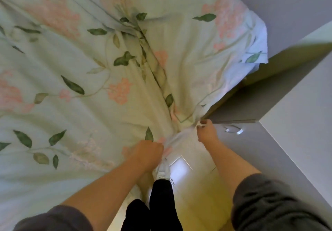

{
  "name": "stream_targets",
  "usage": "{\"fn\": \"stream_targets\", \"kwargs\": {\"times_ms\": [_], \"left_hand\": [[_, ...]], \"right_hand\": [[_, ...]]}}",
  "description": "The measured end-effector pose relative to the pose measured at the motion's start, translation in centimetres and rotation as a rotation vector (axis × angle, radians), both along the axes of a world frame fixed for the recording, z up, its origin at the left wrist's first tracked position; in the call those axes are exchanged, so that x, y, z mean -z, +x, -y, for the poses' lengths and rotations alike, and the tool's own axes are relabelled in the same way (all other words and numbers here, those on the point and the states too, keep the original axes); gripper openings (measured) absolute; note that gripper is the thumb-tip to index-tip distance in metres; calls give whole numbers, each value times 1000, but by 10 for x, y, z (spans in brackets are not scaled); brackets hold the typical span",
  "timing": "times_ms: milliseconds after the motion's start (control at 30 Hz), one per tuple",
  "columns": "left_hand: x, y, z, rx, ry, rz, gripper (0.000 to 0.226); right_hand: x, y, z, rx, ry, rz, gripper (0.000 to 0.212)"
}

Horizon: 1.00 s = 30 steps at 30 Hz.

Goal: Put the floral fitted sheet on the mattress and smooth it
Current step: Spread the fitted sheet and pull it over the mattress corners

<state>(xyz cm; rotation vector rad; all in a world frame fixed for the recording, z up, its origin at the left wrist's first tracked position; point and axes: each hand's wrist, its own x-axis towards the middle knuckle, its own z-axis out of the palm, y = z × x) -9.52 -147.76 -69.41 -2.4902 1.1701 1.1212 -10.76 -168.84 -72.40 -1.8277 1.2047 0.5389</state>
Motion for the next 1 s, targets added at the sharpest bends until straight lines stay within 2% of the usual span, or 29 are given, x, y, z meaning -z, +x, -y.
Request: {"fn": "stream_targets", "kwargs": {"times_ms": [67, 100, 167, 233, 333, 400, 467, 567, 600, 667, 733, 833, 867, 933, 967, 1000], "left_hand": [[-3, 22, 19, -44, -189, 111, 23], [-5, 33, 27, -49, -288, 126, 15], [2, 53, 38, -67, -450, 261, 14], [6, 72, 45, -134, -500, 368, 11], [15, 104, 48, -276, -469, 458, 22], [22, 119, 46, -336, -450, 524, 16], [28, 132, 49, -364, -444, 581, 19], [32, 143, 53, -429, -413, 631, 42], [33, 144, 55, -464, -387, 610, 52], [38, 147, 59, -537, -350, 543, 66], [47, 152, 63, -597, -341, 501, 71], [57, 153, 64, -602, -333, 491, 71], [60, 152, 64, -606, -342, 497, 71], [64, 152, 64, -621, -364, 509, 70], [67, 153, 64, -629, -372, 512, 69], [68, 153, 64, -633, -381, 520, 69]], "right_hand": [[10, 22, 14, 494, 270, 104, 45], [15, 35, 22, 613, 352, 153, 47], [27, 56, 37, 737, 434, 202, 45], [37, 69, 49, 818, 423, 173, 38], [54, 76, 66, 785, 245, 76, 25], [63, 77, 78, 599, 69, 15, 22], [69, 70, 88, 434, -105, -113, 26], [70, 59, 91, 350, -146, -234, 28], [70, 62, 91, 348, -94, -209, 30], [68, 76, 93, 523, 50, -38, 33], [63, 95, 102, 761, 205, 177, 41], [59, 108, 128, 868, 355, 386, 61], [61, 109, 136, 873, 350, 416, 56], [69, 113, 148, 830, 228, 400, 21], [75, 117, 152, 784, 133, 364, 12], [80, 118, 157, 737, 43, 331, 17]]}}
